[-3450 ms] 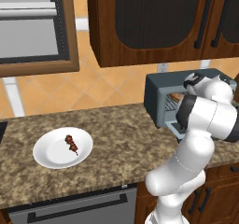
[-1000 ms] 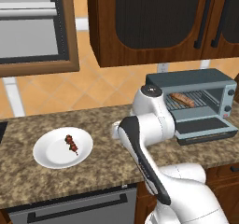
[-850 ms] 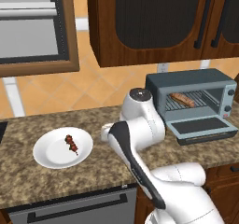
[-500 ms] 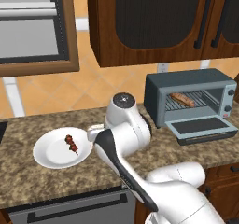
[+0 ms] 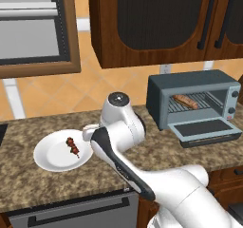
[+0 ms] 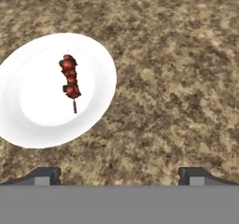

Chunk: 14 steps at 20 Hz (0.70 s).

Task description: Pick up the kebab skewer and baguette bread, and place them inside the toaster oven. Close the toaster oven door and start by setting the timer.

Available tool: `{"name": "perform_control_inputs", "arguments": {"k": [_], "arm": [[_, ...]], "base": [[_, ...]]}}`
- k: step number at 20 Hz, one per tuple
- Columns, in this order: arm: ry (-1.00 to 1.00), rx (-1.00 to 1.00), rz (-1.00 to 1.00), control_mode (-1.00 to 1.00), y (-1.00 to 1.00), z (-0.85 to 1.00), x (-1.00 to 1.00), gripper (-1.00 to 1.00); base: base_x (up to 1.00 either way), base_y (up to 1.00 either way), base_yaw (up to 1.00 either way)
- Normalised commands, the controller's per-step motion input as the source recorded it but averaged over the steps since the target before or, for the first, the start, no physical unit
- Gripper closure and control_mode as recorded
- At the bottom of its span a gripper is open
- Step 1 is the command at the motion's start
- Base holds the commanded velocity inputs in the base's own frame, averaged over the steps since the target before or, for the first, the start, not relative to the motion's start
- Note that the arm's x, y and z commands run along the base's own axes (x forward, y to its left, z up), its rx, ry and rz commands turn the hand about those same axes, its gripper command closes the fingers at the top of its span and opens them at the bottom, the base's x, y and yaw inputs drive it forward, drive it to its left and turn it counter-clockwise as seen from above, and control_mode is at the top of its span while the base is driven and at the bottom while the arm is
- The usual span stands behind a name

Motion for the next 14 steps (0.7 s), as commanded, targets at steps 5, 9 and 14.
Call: {"name": "perform_control_inputs", "arguments": {"k": [5,9,14], "arm": [[0.08,0.0,0.0,-1.0,0.64,-0.21,0.03,-1.0],[0.0,0.0,0.0,-1.0,0.38,-0.33,0.31,-1.0],[0.0,0.0,0.0,-1.0,0.23,-0.32,0.43,-1.0]], "base": [[0.0,0.0,0.0],[0.0,0.0,0.0],[0.0,0.0,0.0]]}}
